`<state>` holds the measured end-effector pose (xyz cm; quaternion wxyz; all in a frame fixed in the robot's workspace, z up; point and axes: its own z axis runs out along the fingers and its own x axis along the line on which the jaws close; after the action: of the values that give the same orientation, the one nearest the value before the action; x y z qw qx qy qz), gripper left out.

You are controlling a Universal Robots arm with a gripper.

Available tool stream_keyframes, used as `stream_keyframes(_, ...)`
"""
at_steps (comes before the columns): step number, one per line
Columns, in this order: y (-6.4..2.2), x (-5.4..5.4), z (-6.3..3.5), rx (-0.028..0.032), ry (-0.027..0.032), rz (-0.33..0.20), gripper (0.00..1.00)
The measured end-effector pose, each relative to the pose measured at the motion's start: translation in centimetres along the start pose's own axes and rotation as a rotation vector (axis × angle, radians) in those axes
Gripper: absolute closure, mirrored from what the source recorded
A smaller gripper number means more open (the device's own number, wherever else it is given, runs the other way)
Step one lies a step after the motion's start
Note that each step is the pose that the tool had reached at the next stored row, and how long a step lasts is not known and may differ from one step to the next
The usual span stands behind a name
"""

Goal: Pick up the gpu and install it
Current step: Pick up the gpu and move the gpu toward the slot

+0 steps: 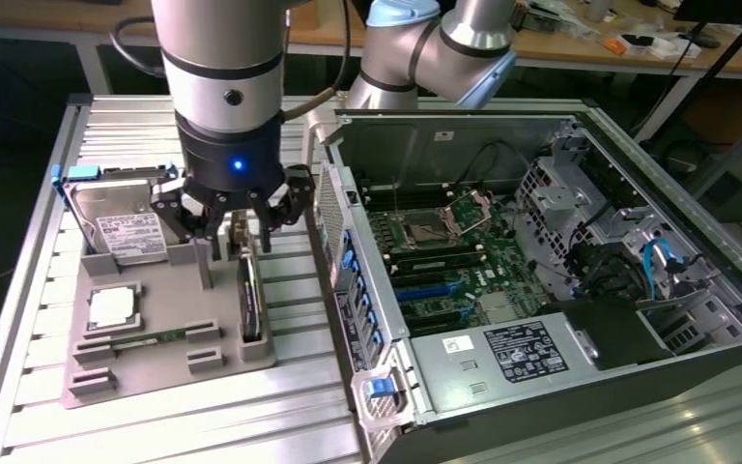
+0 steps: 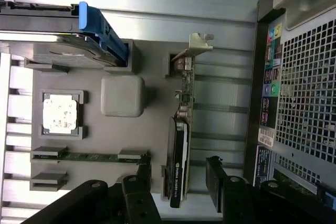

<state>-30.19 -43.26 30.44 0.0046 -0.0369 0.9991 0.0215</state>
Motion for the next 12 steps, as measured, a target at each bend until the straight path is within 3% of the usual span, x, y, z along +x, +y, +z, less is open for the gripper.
stream_keyframes(12, -0.16, -0.4, 2.5, 0.0012, -0.0042, 0.1, 0.46)
